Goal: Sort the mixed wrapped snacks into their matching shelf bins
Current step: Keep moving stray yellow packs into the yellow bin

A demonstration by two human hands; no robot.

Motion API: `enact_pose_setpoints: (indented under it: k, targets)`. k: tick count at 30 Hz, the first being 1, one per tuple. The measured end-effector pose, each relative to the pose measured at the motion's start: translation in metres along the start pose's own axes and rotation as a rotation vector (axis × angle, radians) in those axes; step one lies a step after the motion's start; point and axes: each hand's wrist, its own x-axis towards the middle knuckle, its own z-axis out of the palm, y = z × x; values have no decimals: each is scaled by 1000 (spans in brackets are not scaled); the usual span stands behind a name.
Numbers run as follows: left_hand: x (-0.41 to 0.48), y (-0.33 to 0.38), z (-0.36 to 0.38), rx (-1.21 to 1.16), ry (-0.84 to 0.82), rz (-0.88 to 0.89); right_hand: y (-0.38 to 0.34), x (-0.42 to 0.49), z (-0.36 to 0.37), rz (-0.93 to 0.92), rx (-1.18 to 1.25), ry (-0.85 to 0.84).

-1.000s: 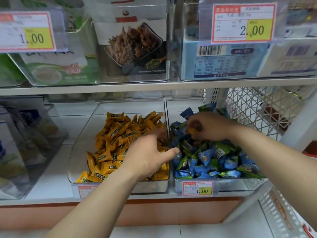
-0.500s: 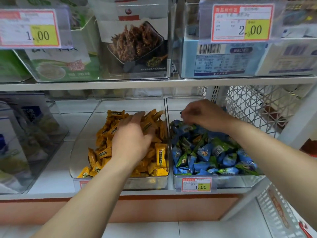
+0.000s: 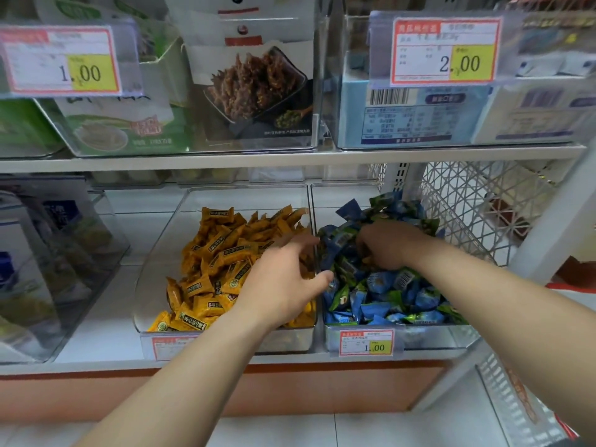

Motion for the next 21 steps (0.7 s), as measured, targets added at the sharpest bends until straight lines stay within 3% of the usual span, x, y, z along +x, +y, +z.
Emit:
enact_pose_setpoints:
  k: [4, 9, 15, 18, 21]
  targets:
    - [-2, -3, -2, -46, -25, -10, 5, -15, -12, 1, 142, 174]
    - [1, 2, -3, -20, 123, 35, -4, -47, -36, -32, 723, 479]
    - [1, 21, -11, -190, 267, 127, -49, -56, -49, -240, 1319, 431]
    - [3, 4, -21, -120, 298, -11, -47, -39, -42, -154, 1273, 499]
    - [4, -21, -31, 47, 228, -191, -28, -13, -28, -51, 943, 506]
